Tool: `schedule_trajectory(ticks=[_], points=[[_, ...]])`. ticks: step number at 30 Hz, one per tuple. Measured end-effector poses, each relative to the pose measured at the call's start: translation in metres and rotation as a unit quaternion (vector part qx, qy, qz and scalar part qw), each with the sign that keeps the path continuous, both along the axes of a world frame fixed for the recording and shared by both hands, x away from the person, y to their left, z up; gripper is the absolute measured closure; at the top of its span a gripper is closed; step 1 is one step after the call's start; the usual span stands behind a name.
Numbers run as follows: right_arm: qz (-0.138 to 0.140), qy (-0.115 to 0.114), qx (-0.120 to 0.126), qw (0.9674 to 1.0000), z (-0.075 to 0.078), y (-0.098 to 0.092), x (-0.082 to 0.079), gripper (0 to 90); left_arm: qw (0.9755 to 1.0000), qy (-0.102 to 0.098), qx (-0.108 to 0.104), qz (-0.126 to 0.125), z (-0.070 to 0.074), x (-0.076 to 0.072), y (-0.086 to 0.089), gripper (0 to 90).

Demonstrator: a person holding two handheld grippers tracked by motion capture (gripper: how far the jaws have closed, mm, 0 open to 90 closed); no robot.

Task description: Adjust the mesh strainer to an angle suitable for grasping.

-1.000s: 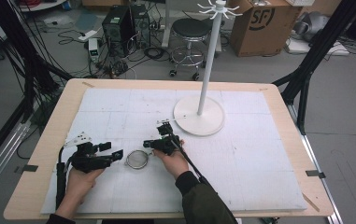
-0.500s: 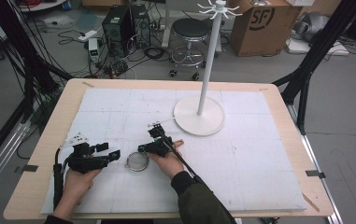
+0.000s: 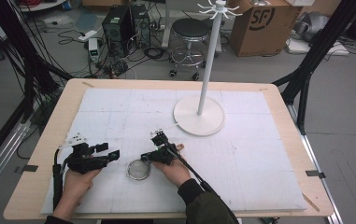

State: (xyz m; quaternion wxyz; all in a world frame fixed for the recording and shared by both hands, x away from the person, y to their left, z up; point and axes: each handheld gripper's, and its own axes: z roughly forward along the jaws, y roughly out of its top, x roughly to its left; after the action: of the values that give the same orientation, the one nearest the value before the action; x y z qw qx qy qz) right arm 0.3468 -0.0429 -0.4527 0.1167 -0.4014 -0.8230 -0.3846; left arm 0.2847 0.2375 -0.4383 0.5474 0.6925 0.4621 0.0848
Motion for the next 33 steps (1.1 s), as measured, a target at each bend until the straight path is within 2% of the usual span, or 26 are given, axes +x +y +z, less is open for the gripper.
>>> schedule_trajectory(ticks=[4,8,10,14,18,21,23,27,33], points=[[0.005,0.001,0.014,0.9999,0.0,-0.007,-0.005,90.0,1.0,0.001,0.0,0.001,0.0,0.0,0.0,24.7],[0.004,-0.002,0.015,0.9999,0.003,-0.015,-0.01,90.0,1.0,0.001,0.002,0.0,-0.001,0.0,-0.001,24.7],[0.009,-0.001,0.007,0.9999,0.003,-0.016,-0.012,90.0,1.0,0.002,0.002,0.0,-0.002,0.0,-0.001,24.7],[0.004,-0.007,0.013,0.9999,0.001,-0.016,-0.013,90.0,1.0,0.003,0.003,0.001,-0.002,0.0,-0.002,24.7],[-0.013,-0.004,0.037,0.9992,-0.001,-0.024,-0.01,90.0,1.0,0.005,0.004,0.0,-0.002,0.0,-0.001,24.8],[-0.027,-0.009,0.057,0.998,0.0,-0.036,-0.009,90.0,1.0,0.005,0.007,-0.004,-0.003,0.0,-0.001,24.8],[-0.035,-0.013,0.061,0.9974,0.002,-0.046,-0.009,90.0,1.0,0.005,0.006,-0.005,-0.003,0.0,-0.002,24.8],[-0.056,-0.007,0.082,0.995,0.004,-0.071,-0.013,90.0,1.0,0.004,0.003,-0.004,-0.002,-0.001,-0.001,24.8],[-0.085,-0.008,0.071,0.9938,-0.001,-0.107,-0.019,90.0,1.0,0.004,0.001,-0.002,-0.002,0.0,0.0,24.9]])
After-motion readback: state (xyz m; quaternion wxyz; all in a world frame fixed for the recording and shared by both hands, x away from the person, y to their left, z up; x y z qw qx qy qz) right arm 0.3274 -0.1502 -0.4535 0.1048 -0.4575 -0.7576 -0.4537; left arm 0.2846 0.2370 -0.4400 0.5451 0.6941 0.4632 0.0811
